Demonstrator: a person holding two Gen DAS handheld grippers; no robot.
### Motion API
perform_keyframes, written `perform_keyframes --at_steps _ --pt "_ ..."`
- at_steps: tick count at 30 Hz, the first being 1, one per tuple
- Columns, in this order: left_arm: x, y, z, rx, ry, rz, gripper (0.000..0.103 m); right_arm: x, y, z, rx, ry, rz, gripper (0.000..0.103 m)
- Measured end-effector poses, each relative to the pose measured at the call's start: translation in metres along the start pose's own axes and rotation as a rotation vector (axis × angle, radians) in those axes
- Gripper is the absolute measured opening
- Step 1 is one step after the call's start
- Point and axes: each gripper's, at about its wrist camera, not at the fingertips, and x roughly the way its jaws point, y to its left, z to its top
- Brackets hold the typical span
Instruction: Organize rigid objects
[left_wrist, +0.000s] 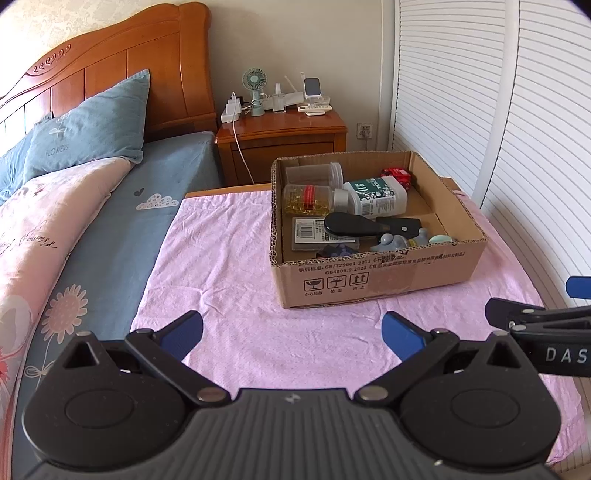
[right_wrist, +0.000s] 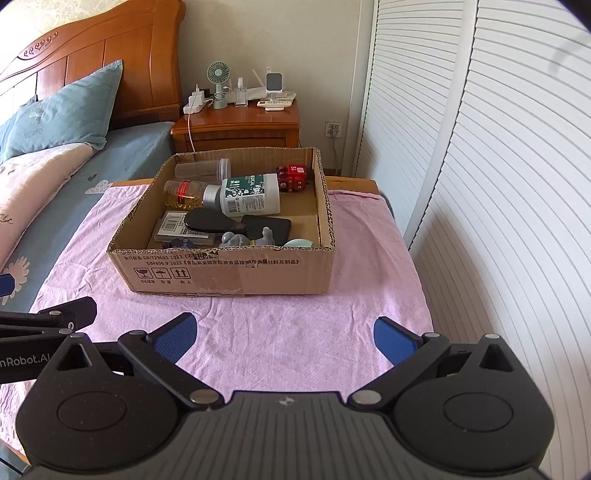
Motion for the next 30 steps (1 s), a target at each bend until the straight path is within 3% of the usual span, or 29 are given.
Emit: perform_keyframes --at_steps 30 --pt "-0.0013 -0.0009 -0.0017 0.005 0.004 0.021 0.102 -0.0006 -0.0003 0.0012 0.003 -0.003 -0.003 0.103"
